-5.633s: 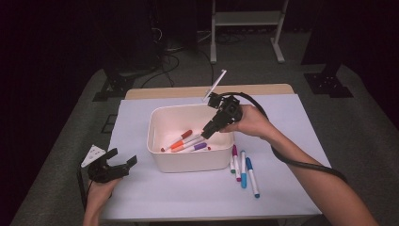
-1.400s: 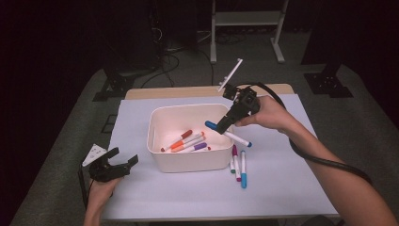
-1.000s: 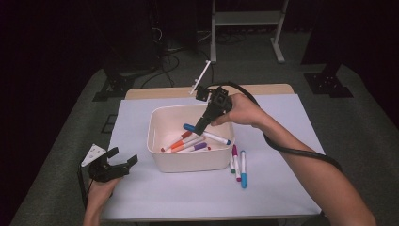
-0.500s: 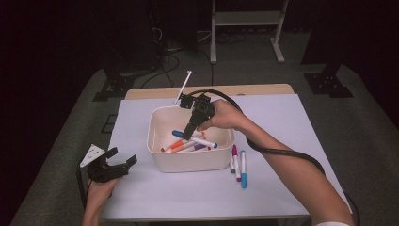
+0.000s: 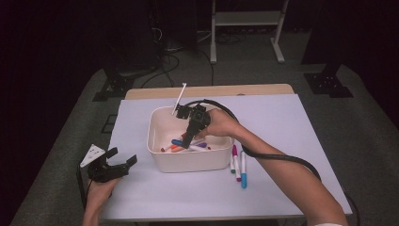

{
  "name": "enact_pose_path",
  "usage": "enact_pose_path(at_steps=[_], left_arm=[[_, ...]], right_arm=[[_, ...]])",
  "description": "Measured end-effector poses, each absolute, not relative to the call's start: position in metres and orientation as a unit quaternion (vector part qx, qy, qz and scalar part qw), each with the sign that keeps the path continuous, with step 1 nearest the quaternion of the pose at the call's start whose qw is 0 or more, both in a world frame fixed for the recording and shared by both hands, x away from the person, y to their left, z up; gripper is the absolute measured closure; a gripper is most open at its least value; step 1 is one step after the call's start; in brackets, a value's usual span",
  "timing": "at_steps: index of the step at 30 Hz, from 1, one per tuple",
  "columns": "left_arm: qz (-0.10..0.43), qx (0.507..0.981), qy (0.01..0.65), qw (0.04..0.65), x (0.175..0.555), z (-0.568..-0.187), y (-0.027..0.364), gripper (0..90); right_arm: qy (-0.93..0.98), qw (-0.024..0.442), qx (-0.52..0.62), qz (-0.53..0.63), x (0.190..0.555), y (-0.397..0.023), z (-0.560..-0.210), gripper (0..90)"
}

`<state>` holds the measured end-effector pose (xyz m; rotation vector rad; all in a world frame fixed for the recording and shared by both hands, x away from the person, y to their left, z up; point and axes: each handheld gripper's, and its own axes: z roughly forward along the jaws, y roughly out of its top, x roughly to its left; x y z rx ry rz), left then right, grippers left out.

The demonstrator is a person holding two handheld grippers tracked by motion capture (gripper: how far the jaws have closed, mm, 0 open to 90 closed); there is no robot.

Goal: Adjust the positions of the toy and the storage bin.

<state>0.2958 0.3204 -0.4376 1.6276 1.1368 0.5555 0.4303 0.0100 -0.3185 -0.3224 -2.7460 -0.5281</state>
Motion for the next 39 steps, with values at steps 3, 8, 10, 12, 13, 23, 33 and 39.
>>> enact_pose_path(at_steps=[3,8,10,12,13,23,33,39], left_arm=[[0.232,0.678,0.473,0.514,0.296,-0.438,0.320,2.5],[0.231,0.677,0.473,0.514,0.296,-0.438,0.321,2.5],[0.231,0.678,0.473,0.514,0.296,-0.438,0.320,2.5],[0.232,0.678,0.471,0.514,0.296,-0.438,0.320,2.5],[0.231,0.678,0.472,0.514,0.296,-0.438,0.320,2.5],[0.229,0.680,0.472,0.512,0.297,-0.438,0.317,2.5],[0.228,0.684,0.470,0.510,0.299,-0.439,0.314,2.5],[0.228,0.684,0.471,0.509,0.299,-0.440,0.314,2.5]], right_arm=[[-0.963,0.167,-0.118,-0.176,0.430,0.013,-0.326,63.6],[-0.965,0.153,-0.130,-0.168,0.428,0.014,-0.333,59.5],[-0.963,0.150,-0.133,-0.178,0.428,0.011,-0.330,60.0],[-0.962,0.146,-0.134,-0.185,0.428,0.007,-0.325,60.5],[-0.961,0.145,-0.135,-0.194,0.427,0.004,-0.321,60.7],[-0.951,0.131,-0.149,-0.235,0.421,-0.030,-0.295,60.7],[-0.940,0.110,-0.177,-0.269,0.415,-0.074,-0.274,60.7],[-0.934,0.101,-0.196,-0.280,0.411,-0.101,-0.270,60.6]])
